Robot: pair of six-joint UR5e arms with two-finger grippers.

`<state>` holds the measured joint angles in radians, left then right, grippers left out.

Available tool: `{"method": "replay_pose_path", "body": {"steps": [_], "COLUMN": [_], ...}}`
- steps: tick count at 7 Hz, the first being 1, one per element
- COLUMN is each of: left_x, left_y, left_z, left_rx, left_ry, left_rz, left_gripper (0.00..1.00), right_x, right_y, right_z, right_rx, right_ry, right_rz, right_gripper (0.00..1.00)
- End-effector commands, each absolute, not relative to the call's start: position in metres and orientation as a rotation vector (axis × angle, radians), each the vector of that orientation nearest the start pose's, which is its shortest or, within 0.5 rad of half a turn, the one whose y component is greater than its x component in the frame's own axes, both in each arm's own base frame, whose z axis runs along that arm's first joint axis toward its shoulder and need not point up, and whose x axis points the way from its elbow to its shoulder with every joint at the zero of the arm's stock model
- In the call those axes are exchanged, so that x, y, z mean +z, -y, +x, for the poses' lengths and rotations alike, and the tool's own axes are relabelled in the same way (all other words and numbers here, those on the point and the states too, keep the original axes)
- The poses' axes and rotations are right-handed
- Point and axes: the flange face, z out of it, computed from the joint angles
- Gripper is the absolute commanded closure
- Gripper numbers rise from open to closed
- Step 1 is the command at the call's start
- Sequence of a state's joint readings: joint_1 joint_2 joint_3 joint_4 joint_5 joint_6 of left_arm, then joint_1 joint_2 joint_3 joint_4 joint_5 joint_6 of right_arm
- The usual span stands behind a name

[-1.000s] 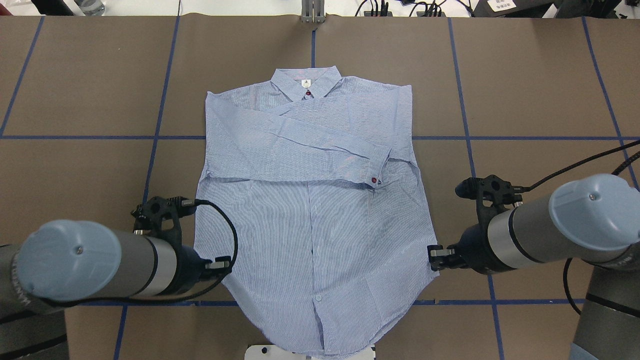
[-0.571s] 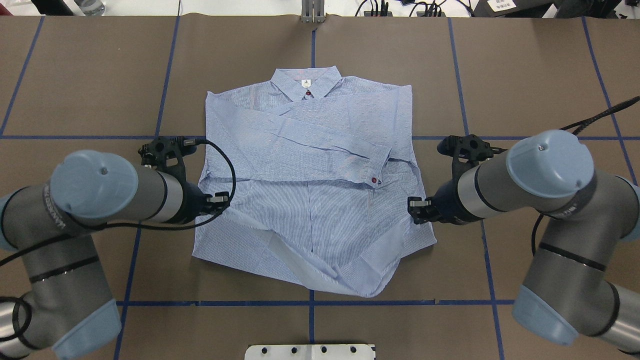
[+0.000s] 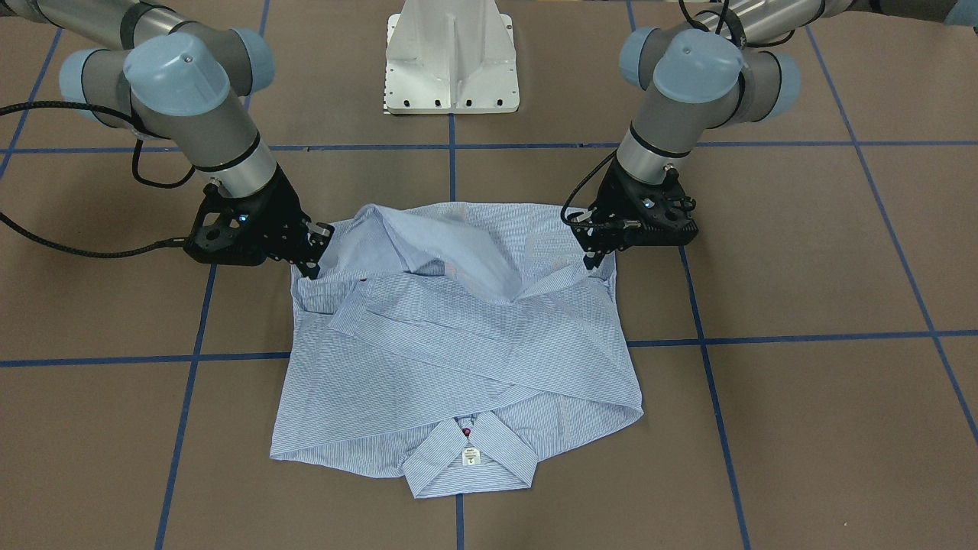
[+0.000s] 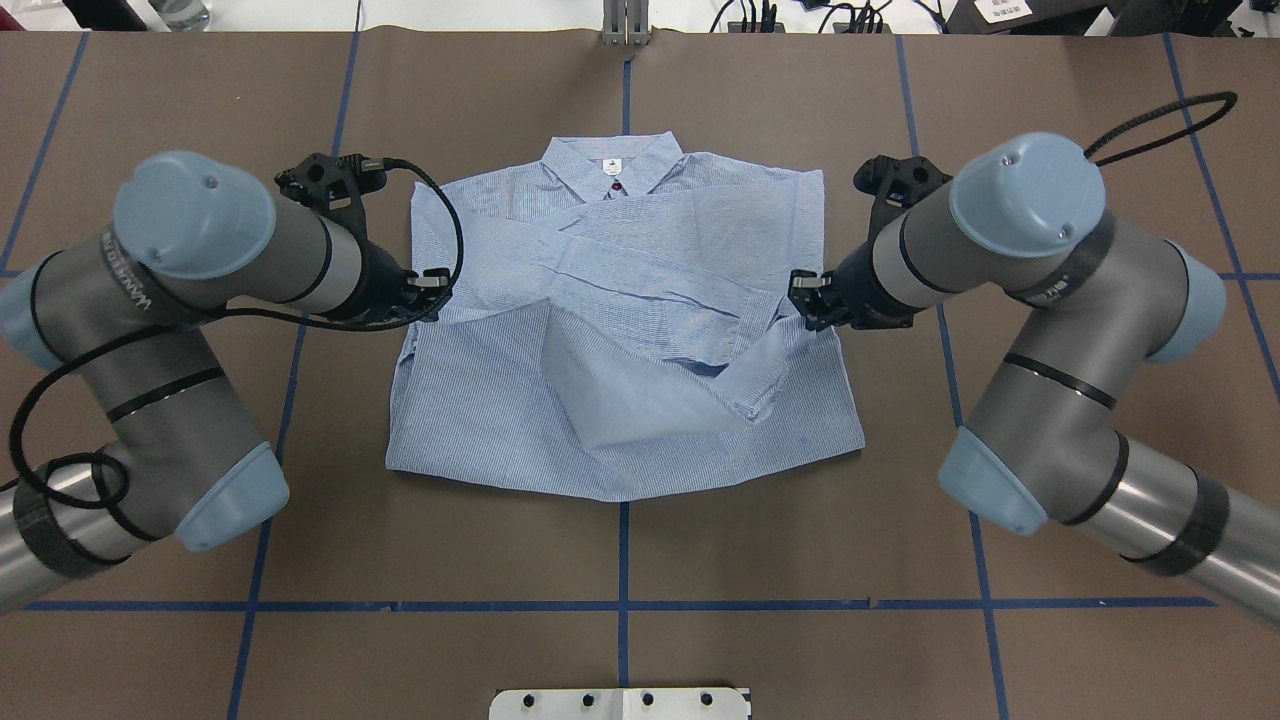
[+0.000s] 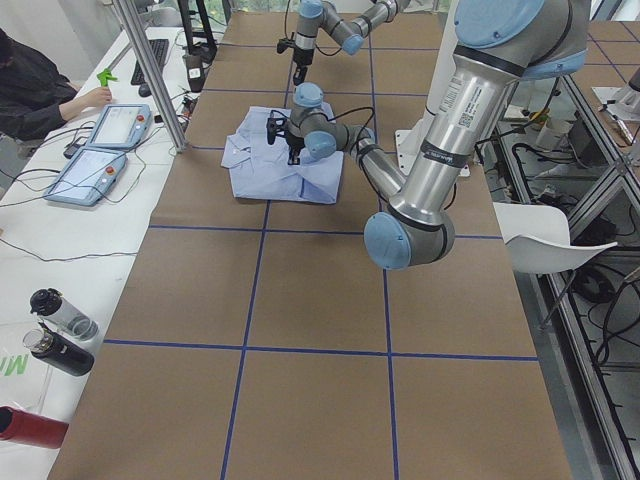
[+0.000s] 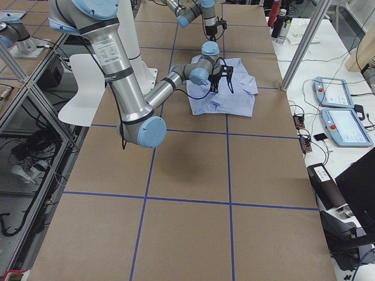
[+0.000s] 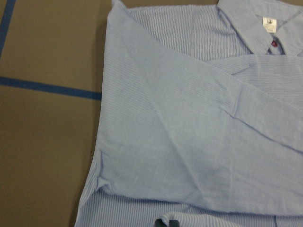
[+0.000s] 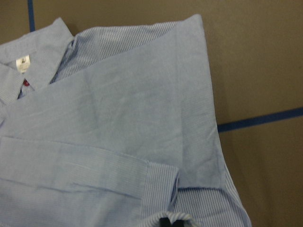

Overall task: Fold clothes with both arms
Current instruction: 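Lay the hem at the collar and open both grippers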

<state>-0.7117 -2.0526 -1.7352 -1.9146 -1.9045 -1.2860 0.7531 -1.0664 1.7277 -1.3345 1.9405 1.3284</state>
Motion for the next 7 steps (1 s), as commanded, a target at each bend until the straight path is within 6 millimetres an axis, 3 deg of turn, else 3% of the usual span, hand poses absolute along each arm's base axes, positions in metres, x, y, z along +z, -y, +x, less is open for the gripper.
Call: {"method": "replay_pose_path", "body": {"steps": [1,4,5,7], "left_x": [0.269,0.260,0.268,0.300], "left_y": [0.520,0.555,0.567,0.594], "left_z": [0.407,0.371,0.379,0.397], "left_rx": [-0.253,-0.273,-0.276,-0.272], "left_ry": [-1.019,-1.034,-1.027,-1.052], "left_rz": [0.229,0.242,0.240,0.265], "left_gripper": [1.00,1.00,1.00,1.00], "right_x": [0.271,0.283,0.285,0.290], "right_y": [0.563,0.606,0.622,0.643], "right_z": [-0.408,-0.393,-0.388,-0.397], "right_rx": [0.362,0.405,0.427,0.446], "right_ry": [0.938,0.989,0.974,0.935], "right_rz": [0.188,0.284,0.288,0.296], "right_gripper": [1.00,1.00,1.00,1.00]}}
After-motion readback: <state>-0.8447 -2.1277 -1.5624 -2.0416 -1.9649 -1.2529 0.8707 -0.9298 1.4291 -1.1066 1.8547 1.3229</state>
